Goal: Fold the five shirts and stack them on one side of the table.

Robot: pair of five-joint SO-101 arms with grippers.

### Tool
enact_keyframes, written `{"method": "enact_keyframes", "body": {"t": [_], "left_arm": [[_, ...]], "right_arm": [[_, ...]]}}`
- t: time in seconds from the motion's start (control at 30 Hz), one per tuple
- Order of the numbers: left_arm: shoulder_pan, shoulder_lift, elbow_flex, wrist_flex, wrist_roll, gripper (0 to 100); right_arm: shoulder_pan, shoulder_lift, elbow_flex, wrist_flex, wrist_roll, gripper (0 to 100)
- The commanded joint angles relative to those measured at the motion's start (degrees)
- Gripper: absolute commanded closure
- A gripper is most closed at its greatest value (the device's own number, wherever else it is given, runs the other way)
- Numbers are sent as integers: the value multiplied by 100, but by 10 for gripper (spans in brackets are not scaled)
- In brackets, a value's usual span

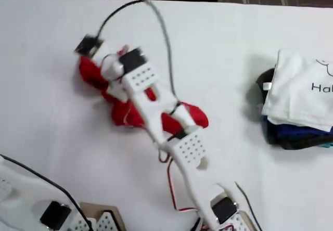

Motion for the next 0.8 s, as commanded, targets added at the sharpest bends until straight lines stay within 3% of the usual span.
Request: {"method": "enact_keyframes", "body": {"t": [0.0, 0.2, 0.47, 0.53, 0.63, 0.77], "left_arm": [[62, 9, -84, -88, 18, 805], [26, 9, -84, -88, 18, 805], [53, 9, -84, -88, 18, 805], [70, 18, -84, -88, 18, 805], [132, 26, -84, -88, 18, 805], [193, 44, -84, -88, 18, 805]], "right_arm": [[-435, -215, -229, -22, 62, 752], [-611, 374, -229, -602, 545, 753], [40, 1191, -281, -1174, 985, 759], [189, 1156, -308, -1130, 985, 816], [382, 998, -615, -945, 976, 993], [585, 673, -1319, -356, 976, 980]]}}
